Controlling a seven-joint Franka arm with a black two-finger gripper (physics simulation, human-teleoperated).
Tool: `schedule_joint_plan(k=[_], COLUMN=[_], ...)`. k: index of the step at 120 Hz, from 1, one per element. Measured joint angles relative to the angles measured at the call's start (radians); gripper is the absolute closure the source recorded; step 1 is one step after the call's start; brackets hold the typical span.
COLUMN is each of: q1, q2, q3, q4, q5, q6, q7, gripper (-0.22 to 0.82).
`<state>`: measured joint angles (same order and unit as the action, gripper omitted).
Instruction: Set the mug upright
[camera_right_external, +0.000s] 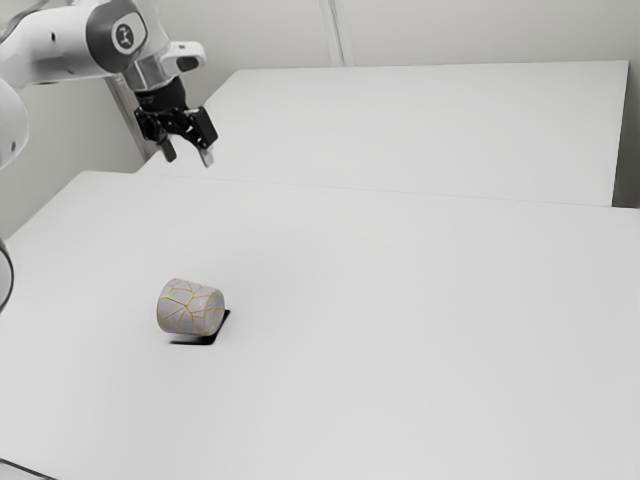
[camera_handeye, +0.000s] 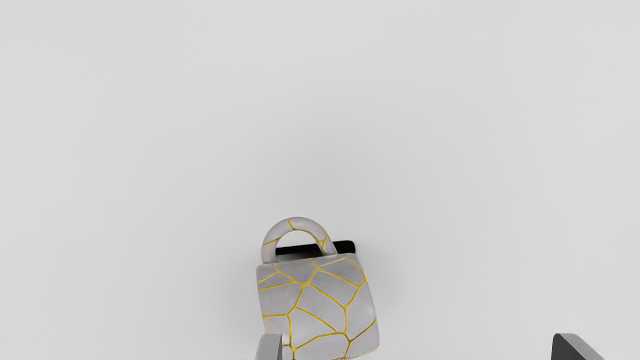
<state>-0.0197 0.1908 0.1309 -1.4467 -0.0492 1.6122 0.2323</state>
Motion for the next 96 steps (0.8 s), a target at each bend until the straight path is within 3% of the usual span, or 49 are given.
schedule_joint_plan(k=[26,48,63,72,96], q1=[0.008,-0.002,-0.052,-0.055,0.025], q2=[-0.045,-0.163,-0.200,-0.194,-0.093], q3=[0.021,0.136,0.263,0.320,0.371], q4=[-0.070,-0.264,-0.368,-0.423,-0.452], q5=[-0.014,-0.149,-0.279,-0.346,-0.441], q6=[0.008,-0.015,-0.073,-0.098,-0.146], q7=[0.042,0.081,0.123,0.158,0.262], gripper=[0.02,0.02,0.02,0.02,0.02])
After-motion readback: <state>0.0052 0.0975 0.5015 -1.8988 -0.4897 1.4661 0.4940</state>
